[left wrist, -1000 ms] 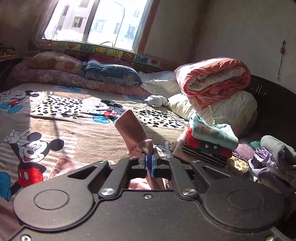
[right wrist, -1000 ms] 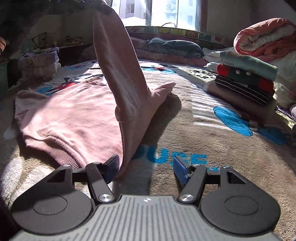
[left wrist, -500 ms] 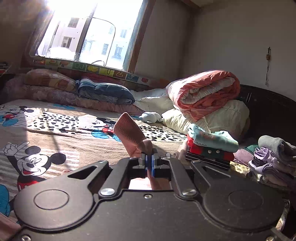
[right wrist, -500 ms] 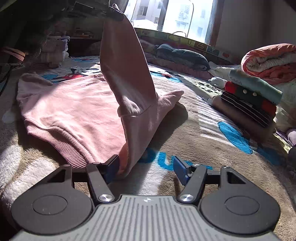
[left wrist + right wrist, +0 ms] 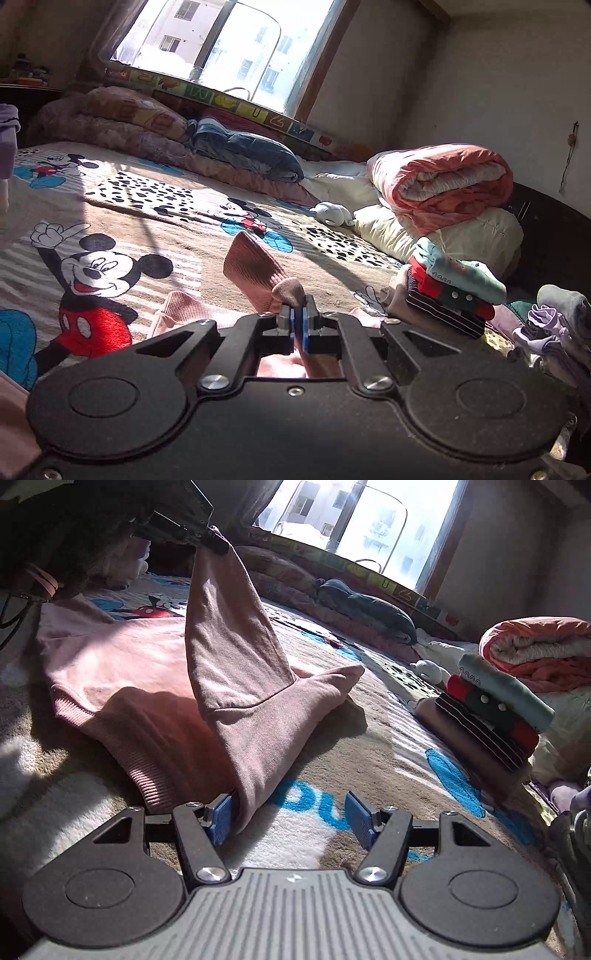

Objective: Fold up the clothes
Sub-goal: 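Lift the sleeve with the left tool and fold it across the sweatshirt body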

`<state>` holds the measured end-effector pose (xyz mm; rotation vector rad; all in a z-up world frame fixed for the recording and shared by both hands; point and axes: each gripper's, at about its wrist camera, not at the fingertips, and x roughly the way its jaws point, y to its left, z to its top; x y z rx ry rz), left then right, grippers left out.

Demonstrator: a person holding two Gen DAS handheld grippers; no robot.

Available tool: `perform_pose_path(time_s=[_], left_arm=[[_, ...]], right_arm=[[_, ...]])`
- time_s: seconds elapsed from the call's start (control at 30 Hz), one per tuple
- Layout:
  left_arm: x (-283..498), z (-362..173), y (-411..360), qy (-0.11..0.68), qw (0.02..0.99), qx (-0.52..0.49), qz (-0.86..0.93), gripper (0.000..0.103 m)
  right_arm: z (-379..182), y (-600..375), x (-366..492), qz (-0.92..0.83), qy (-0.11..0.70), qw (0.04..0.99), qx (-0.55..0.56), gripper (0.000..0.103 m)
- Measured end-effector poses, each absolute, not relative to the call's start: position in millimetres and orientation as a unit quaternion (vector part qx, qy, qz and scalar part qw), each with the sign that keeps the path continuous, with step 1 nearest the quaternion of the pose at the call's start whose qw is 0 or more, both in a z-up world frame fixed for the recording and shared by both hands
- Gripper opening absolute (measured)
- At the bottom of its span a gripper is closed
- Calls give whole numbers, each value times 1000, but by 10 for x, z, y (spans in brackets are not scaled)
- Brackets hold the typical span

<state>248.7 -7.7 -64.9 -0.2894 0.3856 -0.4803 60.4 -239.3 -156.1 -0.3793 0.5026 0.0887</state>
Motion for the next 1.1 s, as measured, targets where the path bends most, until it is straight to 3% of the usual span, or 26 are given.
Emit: perform_pose_path(time_s=[0.67, 0.8, 0.93, 1.1], left_arm=[[2463, -1092, 202, 293, 932, -171, -124, 3], [2492, -1142, 322, 306, 920, -218, -114, 3], [2520, -1192, 442, 318, 904, -265, -104, 28], [2555, -1255, 591, 332, 882, -323, -91, 32]], right_arm=[[-1554, -2401, 613, 51, 245, 946, -204, 64], [-1545, -2364, 582, 53, 242, 943, -222, 64], [-1514, -2318, 515, 57, 238, 939, -243, 64], [-1472, -2246, 426, 75, 222, 936, -262, 64]])
